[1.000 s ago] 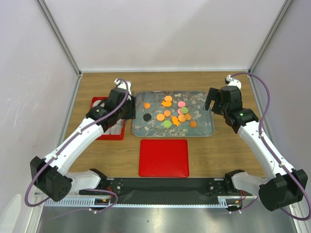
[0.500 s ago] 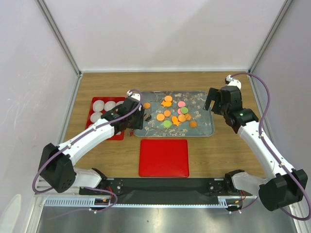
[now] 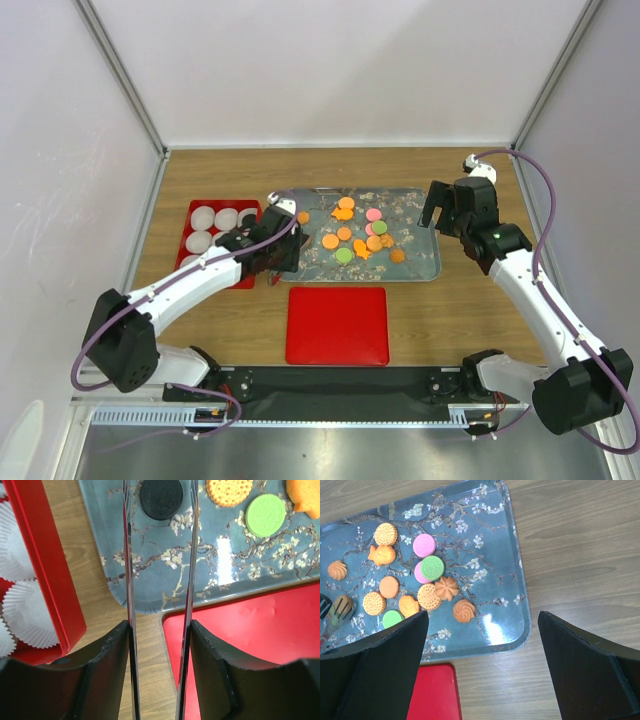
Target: Pack the cookies
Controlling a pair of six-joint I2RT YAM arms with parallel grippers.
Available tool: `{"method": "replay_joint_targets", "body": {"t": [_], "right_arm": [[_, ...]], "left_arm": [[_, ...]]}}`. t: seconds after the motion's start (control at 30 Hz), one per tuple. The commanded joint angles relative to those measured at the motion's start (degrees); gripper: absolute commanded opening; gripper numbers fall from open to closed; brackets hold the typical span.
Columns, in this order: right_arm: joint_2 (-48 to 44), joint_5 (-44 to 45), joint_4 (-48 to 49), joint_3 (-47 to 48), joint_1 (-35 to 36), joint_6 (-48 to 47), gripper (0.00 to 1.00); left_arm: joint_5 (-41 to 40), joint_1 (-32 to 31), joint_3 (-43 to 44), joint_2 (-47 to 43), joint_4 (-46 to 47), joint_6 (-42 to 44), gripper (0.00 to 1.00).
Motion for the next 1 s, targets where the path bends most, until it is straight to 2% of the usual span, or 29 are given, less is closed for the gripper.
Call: {"method": "replay_joint_targets", "body": {"t": [0.0,0.23,0.5,0.97], "right_arm": [[-1.20,0.50,0.18,0.09,-0.21,-0.82,0.98],[-1.03,0.33,0.45,-0.09,-0.21,-0.82,0.98],[-1.12,0.33,0.27,0.00,-0.21,-0.82,0.98],[-1.20,0.50,0.01,0.18,-0.12,-0.91,0.98]], "left_arm": [[0.05,-1.13,-0.81,-0.37,2.02,-1.07,0.55],[-1.44,-1.57,-1.43,0.07,1.76,-1.34,0.52],[-3.11,-1.66,0.68,-0.37,0.44,-0.64,0.41],[-6.54,-0.26,11.31,-5.02,-5.10,2.35,0.40]]}}
